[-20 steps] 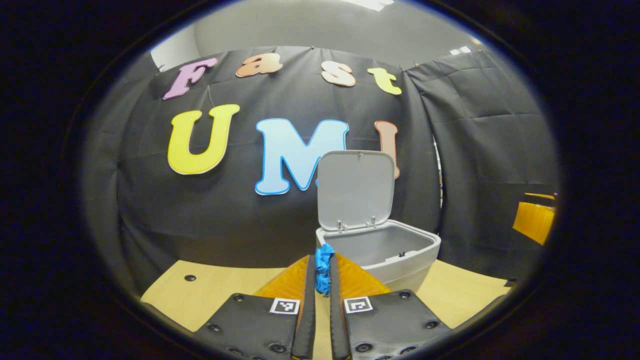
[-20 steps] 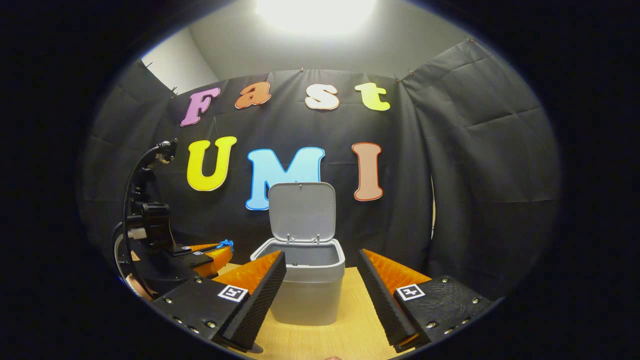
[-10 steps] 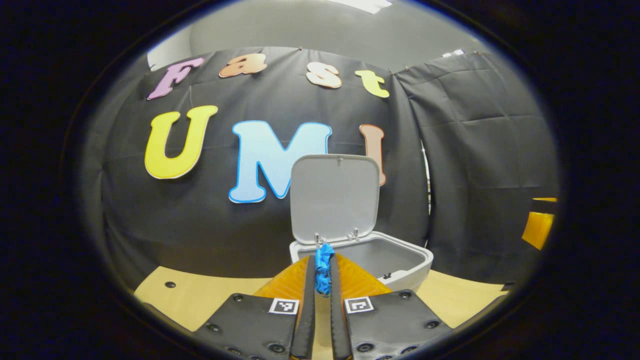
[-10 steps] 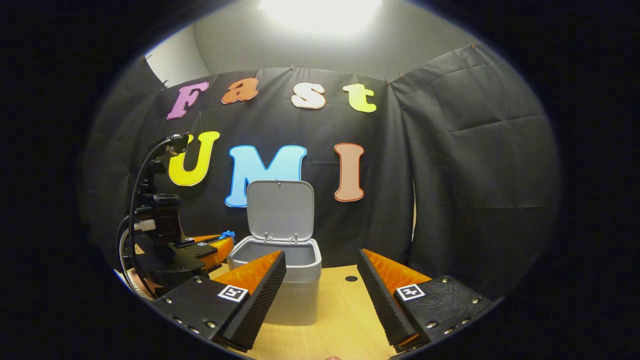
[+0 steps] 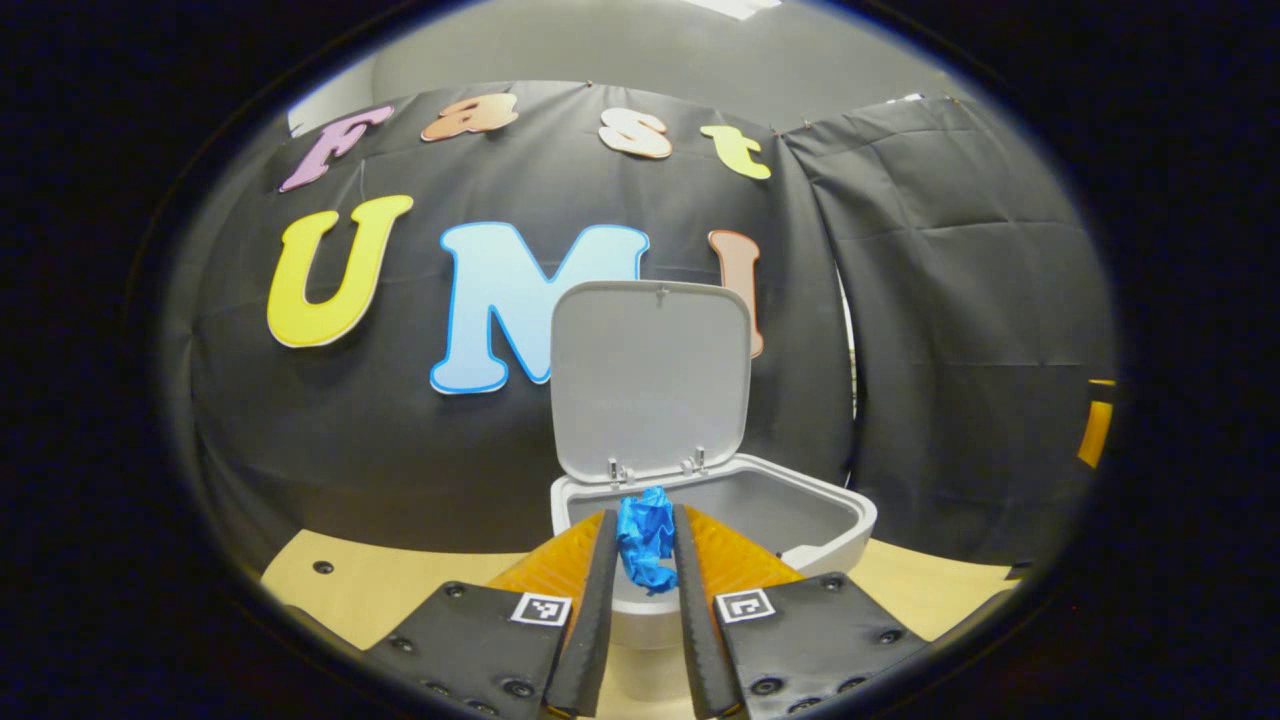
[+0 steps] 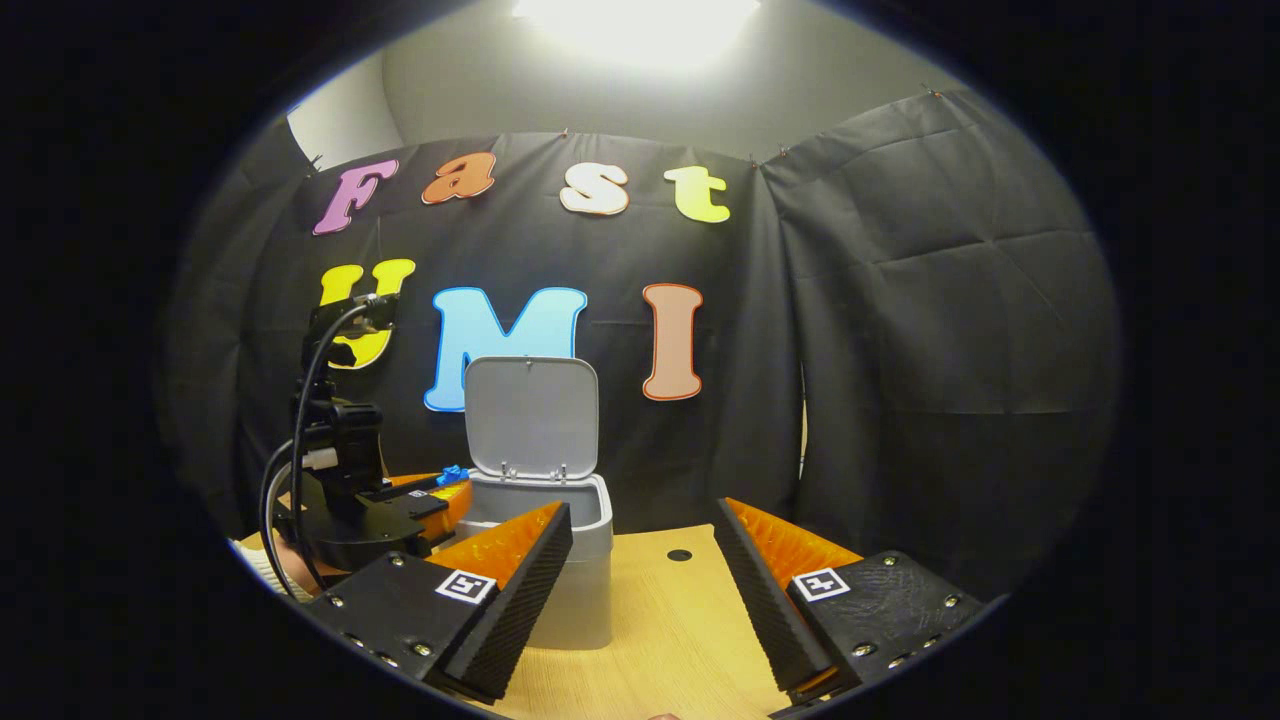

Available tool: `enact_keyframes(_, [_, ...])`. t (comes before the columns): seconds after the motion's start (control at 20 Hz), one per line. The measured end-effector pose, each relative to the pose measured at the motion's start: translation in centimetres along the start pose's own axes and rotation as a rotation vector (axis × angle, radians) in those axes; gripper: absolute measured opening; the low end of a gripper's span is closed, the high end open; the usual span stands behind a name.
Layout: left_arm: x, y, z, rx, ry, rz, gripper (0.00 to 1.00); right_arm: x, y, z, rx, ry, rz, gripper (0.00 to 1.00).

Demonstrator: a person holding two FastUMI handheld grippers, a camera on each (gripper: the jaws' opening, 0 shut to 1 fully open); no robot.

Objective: Press the lid of the desktop garbage bin to open it, pick up the crumpled paper on the desktop and throw it into the bin, then pick up the pop can on the desktop and drop it into the bin, and finally close the garbage bin lid.

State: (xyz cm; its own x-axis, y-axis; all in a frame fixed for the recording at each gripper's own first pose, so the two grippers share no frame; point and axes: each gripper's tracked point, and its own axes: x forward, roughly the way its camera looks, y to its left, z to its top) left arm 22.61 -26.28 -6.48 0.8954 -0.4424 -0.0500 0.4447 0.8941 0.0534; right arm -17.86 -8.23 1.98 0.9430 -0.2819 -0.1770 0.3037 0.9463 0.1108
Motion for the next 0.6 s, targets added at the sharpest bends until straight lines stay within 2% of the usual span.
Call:
enact_keyframes(0.05, [0.0,-0.2,0.1,-0.001,-0.002,-0.005,0.36,0.1,0.0,-0.1,0.003,0.005,0.001,0.92])
enact_keyframes(0.15, [0.1,-0.1,0.0,0.000,-0.002,-0.007,0.45,0.2,0.0,-0.3,0.010,0.016,0.005,0.92])
enact_keyframes(0.2, [0.3,-0.1,-0.1,-0.001,0.003,-0.004,0.53,0.2,0.1,-0.3,0.011,0.017,0.009,0.92])
enact_keyframes(0.35, [0.2,0.0,-0.3,-0.022,0.004,-0.007,0.67,0.2,0.1,0.0,0.003,0.006,0.013,0.92])
enact_keyframes(0.45, [-0.2,0.2,-0.1,-0.032,-0.001,0.000,0.85,0.3,0.2,0.3,-0.008,-0.003,0.019,0.92])
enact_keyframes(0.5, [-0.3,0.2,0.0,-0.034,-0.003,0.007,0.89,0.3,0.3,0.3,-0.011,-0.003,0.027,0.92])
enact_keyframes(0.6, [-1.2,0.5,0.3,-0.039,-0.005,0.020,0.89,0.2,0.9,0.3,-0.013,-0.007,0.053,0.92])
